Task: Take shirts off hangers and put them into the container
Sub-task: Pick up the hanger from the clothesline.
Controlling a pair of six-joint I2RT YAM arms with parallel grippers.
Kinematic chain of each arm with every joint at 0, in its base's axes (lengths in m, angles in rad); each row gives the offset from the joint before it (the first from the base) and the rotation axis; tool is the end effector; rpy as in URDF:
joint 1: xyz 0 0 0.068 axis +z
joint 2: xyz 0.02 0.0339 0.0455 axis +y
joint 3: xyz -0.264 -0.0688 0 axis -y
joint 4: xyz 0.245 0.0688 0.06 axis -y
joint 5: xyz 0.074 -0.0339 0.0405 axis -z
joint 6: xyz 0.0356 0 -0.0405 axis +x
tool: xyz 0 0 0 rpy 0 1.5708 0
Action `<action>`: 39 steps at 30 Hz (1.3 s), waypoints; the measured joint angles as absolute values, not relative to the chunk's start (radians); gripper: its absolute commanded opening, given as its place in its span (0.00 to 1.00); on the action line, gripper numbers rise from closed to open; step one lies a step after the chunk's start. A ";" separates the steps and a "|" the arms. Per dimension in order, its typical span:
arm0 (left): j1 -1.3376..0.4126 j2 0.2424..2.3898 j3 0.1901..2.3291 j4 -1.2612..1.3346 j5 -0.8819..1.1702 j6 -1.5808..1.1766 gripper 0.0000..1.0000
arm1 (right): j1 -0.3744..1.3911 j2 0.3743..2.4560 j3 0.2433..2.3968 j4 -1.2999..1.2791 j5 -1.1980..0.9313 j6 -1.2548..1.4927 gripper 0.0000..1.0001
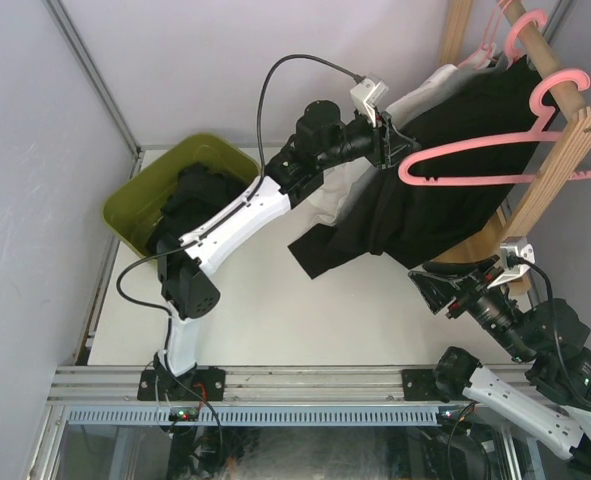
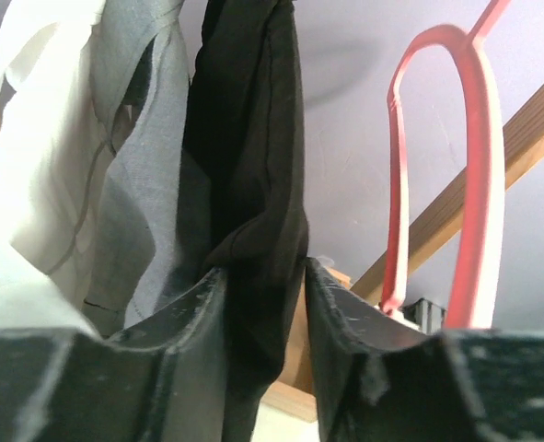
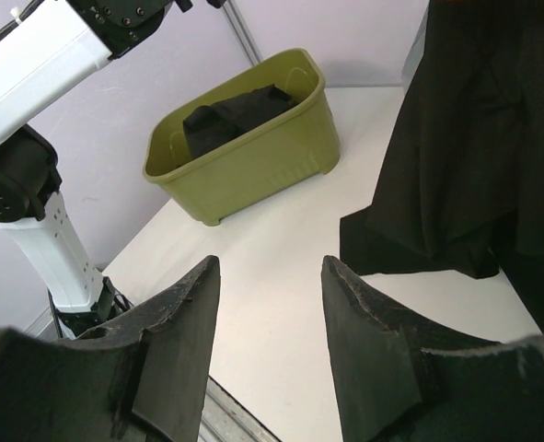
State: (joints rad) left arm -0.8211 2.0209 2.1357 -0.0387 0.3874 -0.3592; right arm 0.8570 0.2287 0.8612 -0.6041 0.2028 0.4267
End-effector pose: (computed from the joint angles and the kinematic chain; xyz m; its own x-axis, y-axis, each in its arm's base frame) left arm 0.3159 -0.3590 0.4470 -0.2799 -0.1770 -0.9436 0.8929 0.3130 -0.3236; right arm 0.0276 0.0209 0.3697 -0.2350 0.3479 -0.9076 -0.5617 0.7134 0.4189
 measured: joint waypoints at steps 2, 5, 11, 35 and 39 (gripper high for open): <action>-0.825 2.022 2.141 -0.039 0.385 -0.357 0.43 | 0.857 0.220 0.861 -0.604 0.207 0.427 0.47; -0.829 2.045 2.191 -0.042 0.384 -0.356 0.44 | 0.857 0.210 0.861 -0.605 0.212 0.427 0.47; -0.836 2.098 2.296 -0.047 0.388 -0.355 0.33 | 0.857 0.204 0.861 -0.615 0.223 0.427 0.47; -0.839 2.134 2.328 0.044 0.386 -0.321 0.00 | 0.857 0.203 0.861 -0.633 0.227 0.427 0.47; -0.839 2.117 2.296 0.062 0.372 -0.308 0.00 | 0.857 0.196 0.861 -0.635 0.228 0.427 0.47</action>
State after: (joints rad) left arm -0.8387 2.1170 2.2955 0.0620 0.3717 -0.3080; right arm 0.8570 0.1959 0.8612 -0.6350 0.2283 0.4274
